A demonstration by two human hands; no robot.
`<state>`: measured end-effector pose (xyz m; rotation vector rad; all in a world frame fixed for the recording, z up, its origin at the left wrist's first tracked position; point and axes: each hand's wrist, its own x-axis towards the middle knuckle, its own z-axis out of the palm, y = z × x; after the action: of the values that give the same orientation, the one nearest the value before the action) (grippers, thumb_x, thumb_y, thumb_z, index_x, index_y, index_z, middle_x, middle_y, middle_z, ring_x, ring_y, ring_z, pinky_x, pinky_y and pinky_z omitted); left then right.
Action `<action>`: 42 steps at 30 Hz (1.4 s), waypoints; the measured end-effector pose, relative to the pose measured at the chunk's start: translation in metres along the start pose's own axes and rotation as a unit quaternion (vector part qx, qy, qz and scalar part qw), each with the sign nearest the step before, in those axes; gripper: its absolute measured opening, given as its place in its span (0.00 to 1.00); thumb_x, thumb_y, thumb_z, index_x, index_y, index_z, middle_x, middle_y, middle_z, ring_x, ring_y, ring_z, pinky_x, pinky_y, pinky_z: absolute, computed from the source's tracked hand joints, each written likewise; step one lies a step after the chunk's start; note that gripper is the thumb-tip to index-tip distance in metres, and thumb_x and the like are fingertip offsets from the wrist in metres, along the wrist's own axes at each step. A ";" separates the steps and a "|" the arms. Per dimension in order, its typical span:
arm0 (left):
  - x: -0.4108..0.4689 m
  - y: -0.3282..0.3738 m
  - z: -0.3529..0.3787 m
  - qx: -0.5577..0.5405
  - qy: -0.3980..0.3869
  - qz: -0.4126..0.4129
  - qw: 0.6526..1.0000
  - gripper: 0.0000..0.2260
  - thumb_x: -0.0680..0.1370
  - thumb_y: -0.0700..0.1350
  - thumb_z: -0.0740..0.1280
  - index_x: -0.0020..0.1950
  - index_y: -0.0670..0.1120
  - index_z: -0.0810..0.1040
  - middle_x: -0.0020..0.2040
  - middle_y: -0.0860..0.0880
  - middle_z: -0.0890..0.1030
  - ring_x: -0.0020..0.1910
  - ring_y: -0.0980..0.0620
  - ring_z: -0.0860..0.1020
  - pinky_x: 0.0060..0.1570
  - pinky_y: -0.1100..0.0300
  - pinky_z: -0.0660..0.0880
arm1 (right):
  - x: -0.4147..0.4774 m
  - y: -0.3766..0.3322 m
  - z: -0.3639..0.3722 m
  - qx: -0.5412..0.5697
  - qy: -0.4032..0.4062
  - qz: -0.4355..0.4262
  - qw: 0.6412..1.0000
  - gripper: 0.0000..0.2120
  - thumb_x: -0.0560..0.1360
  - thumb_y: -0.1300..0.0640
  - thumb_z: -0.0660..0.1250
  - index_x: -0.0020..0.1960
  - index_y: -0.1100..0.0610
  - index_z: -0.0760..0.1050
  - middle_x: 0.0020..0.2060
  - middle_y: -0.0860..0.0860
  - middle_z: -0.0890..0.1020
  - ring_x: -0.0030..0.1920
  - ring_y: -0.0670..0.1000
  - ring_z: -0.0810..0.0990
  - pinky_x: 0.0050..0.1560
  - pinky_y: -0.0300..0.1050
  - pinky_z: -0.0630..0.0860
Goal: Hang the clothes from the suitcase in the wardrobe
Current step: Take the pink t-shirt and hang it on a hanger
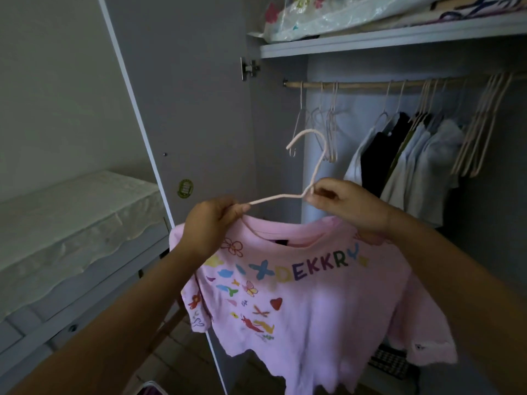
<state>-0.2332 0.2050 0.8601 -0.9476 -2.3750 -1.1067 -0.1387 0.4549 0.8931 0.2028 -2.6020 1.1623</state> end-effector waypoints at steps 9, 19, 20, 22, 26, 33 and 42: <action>0.008 -0.020 -0.017 -0.052 0.062 -0.080 0.994 0.14 0.76 0.49 0.68 0.39 0.39 0.79 0.30 0.45 0.74 0.28 0.57 0.66 0.30 0.62 0.65 | -0.029 0.055 -0.022 -0.031 0.099 0.002 0.995 0.12 0.78 0.58 0.64 0.37 0.60 0.75 0.31 0.50 0.75 0.31 0.40 0.72 0.35 0.29 0.68; 0.005 -0.030 -0.035 -0.062 0.004 -0.084 0.995 0.06 0.74 0.53 0.69 0.44 0.52 0.80 0.38 0.55 0.80 0.36 0.60 0.77 0.38 0.74 0.70 | -0.039 0.057 -0.037 0.006 0.205 0.034 0.978 0.09 0.76 0.63 0.66 0.37 0.59 0.78 0.28 0.49 0.76 0.28 0.36 0.74 0.32 0.24 0.70; 0.003 -0.034 -0.038 -0.064 -0.007 -0.090 0.994 0.06 0.74 0.52 0.69 0.46 0.52 0.81 0.38 0.55 0.81 0.36 0.63 0.77 0.38 0.74 0.71 | -0.040 0.059 -0.040 0.012 0.209 0.040 0.977 0.11 0.76 0.61 0.67 0.35 0.55 0.78 0.26 0.45 0.76 0.28 0.38 0.74 0.32 0.26 0.71; 0.000 -0.041 -0.041 -0.073 -0.012 -0.097 0.993 0.01 0.75 0.46 0.70 0.45 0.53 0.81 0.34 0.59 0.81 0.33 0.68 0.77 0.36 0.75 0.71 | -0.044 0.059 -0.046 0.008 0.201 0.054 0.978 0.10 0.73 0.48 0.69 0.36 0.51 0.79 0.26 0.44 0.77 0.30 0.42 0.74 0.34 0.33 0.74; 0.004 -0.045 -0.042 -0.102 0.017 -0.128 0.986 0.08 0.76 0.44 0.69 0.39 0.55 0.81 0.30 0.64 0.80 0.29 0.66 0.76 0.32 0.75 0.71 | -0.051 0.047 -0.050 0.041 0.098 0.082 0.991 0.32 0.63 0.28 0.67 0.34 0.60 0.73 0.26 0.52 0.72 0.30 0.51 0.74 0.37 0.45 0.74; 0.024 -0.044 -0.008 -0.050 0.048 -0.166 0.984 0.14 0.76 0.48 0.68 0.60 0.46 0.78 0.56 0.45 0.77 0.55 0.47 0.76 0.53 0.57 0.75 | -0.062 0.016 -0.016 0.227 0.014 0.110 0.967 0.25 0.66 0.40 0.71 0.33 0.61 0.68 0.21 0.55 0.64 0.21 0.48 0.64 0.37 0.40 0.75; 0.018 0.072 0.089 -0.330 -0.144 -0.181 0.915 0.13 0.79 0.55 0.62 0.46 0.47 0.81 0.44 0.49 0.81 0.45 0.51 0.78 0.46 0.61 0.73 | -0.051 0.014 0.038 0.361 0.138 0.203 0.900 0.23 0.79 0.63 0.55 0.25 0.62 0.65 0.18 0.55 0.65 0.23 0.51 0.64 0.30 0.42 0.67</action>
<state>-0.1984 0.3154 0.8526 -0.9311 -2.5066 -2.1376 -0.1011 0.4362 0.8427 -0.3570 -1.9022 2.0922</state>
